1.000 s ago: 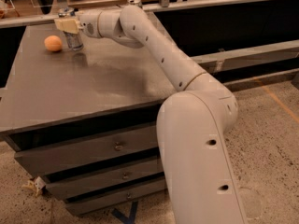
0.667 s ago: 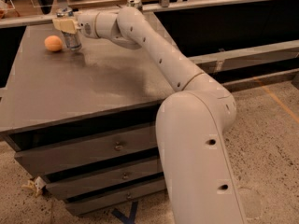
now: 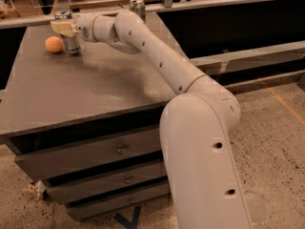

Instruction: Move redbull can near orange

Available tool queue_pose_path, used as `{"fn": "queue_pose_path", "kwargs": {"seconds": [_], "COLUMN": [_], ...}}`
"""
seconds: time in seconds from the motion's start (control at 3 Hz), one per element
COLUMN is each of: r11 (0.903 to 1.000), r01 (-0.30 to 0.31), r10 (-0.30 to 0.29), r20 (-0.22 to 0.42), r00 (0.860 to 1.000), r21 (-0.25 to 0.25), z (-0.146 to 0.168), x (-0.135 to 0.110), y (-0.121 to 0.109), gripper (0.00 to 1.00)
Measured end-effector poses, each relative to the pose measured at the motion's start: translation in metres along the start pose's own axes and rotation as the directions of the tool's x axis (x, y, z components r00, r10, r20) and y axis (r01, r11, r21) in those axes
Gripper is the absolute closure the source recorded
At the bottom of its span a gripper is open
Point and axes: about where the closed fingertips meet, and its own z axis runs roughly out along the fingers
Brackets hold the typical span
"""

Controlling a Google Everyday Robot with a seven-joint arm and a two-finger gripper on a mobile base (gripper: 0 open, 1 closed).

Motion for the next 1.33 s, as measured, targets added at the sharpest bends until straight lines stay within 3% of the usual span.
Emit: {"fn": "queue_pose_path", "kwargs": {"seconds": [0.33, 0.67, 1.33], "r11": [0.9999, 0.9998, 0.9985], "r01": [0.006, 0.014, 0.052], "r10": [-0.006, -0.015, -0.053], "r20": [0.006, 0.021, 0.040], "r00": [1.000, 1.000, 0.998], "r21": [0.016, 0.016, 0.018], "z": [0.0007, 0.0000, -0.0002], "x": [0.0045, 0.0067, 0.0043], "y": [0.0013, 0.0031, 0.0074], "gripper": [1.00, 0.83, 0.36]}}
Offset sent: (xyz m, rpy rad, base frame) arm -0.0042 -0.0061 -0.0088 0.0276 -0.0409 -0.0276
